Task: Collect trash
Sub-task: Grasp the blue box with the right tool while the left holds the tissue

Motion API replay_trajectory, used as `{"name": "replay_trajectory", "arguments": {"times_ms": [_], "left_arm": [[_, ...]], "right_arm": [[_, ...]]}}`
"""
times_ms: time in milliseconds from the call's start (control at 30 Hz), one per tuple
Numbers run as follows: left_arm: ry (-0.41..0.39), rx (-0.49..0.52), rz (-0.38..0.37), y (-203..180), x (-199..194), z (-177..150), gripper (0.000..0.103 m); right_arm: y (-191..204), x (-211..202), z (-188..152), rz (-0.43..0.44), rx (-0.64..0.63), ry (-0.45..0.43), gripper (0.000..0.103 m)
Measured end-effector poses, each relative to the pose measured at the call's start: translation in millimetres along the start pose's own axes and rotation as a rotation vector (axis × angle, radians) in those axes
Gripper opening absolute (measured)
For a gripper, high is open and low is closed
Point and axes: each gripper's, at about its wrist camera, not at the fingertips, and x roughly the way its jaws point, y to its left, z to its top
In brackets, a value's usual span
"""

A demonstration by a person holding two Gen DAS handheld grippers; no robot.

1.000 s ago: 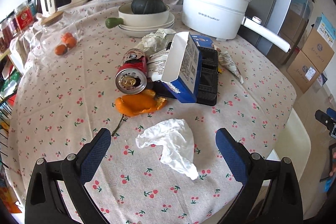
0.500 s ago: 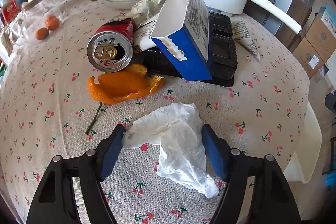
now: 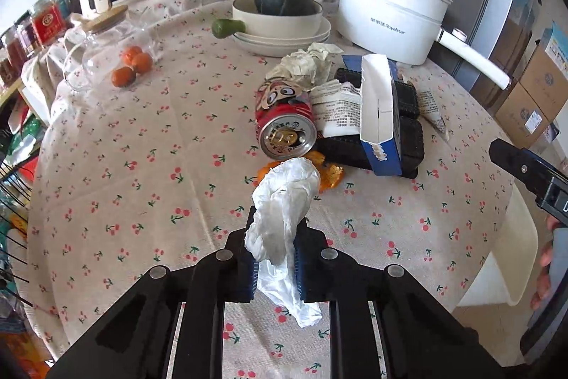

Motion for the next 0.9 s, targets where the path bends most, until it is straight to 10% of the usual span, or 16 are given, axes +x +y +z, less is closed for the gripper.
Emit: {"name": "replay_trajectory", "arguments": {"times_ms": [500,767,900], "left_arm": [[-0.026,-0.010,0.026,49.1,-29.7,-6.3,0.017],[-0.016,-0.020,0.017,54.6,-26.3,-5.2,0.017],[-0.012,-0.023,0.012,53.3,-24.3,-4.9,0.017]], "right_arm": [[68.7,50.7,5.4,0.151,0.101,0.015,0.098],[77.2,73.5,-8.6,0.105,0.105,0.068,0.063],[83.2,70.5,-10.5,0.080,0.052,0.059,0.062]]}}
